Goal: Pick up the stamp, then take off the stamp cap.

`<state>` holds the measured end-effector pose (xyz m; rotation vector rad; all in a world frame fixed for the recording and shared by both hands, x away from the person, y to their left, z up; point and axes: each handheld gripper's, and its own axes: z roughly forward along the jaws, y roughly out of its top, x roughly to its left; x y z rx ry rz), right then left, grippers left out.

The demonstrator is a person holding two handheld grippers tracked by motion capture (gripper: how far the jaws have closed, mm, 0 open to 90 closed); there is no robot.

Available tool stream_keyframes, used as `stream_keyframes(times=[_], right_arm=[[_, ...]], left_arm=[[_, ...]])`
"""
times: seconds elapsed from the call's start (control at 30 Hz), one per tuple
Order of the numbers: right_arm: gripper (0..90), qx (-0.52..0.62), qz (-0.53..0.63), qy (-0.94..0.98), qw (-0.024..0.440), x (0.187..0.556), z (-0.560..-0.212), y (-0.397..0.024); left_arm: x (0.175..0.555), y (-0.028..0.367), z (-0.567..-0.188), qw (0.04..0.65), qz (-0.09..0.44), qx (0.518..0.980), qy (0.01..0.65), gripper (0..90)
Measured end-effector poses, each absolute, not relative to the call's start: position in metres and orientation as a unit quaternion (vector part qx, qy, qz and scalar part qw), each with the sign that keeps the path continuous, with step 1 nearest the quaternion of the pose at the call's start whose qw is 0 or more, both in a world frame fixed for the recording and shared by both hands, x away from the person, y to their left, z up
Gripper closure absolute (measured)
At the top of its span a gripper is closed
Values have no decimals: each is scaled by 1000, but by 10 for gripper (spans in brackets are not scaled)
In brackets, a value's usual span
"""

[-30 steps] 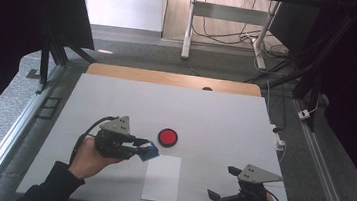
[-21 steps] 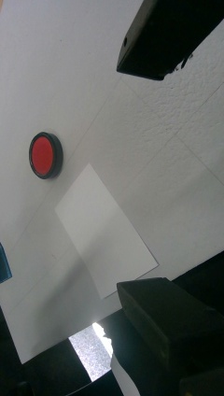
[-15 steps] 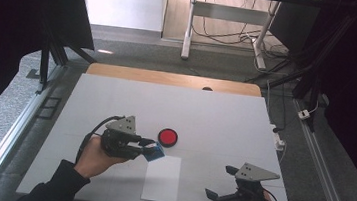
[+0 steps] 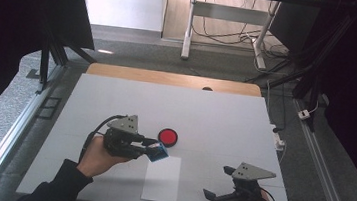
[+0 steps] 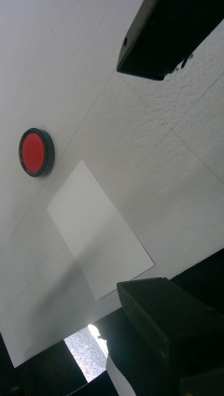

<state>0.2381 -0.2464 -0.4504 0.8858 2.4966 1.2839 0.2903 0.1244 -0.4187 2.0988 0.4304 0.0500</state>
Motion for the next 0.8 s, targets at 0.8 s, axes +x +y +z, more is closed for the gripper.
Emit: stream_keyframes(times=[0.8], right_arm=[[0, 266, 437, 857, 60, 250, -451, -207]], left_arm=[[297, 115, -414, 494, 6, 859, 137, 700]])
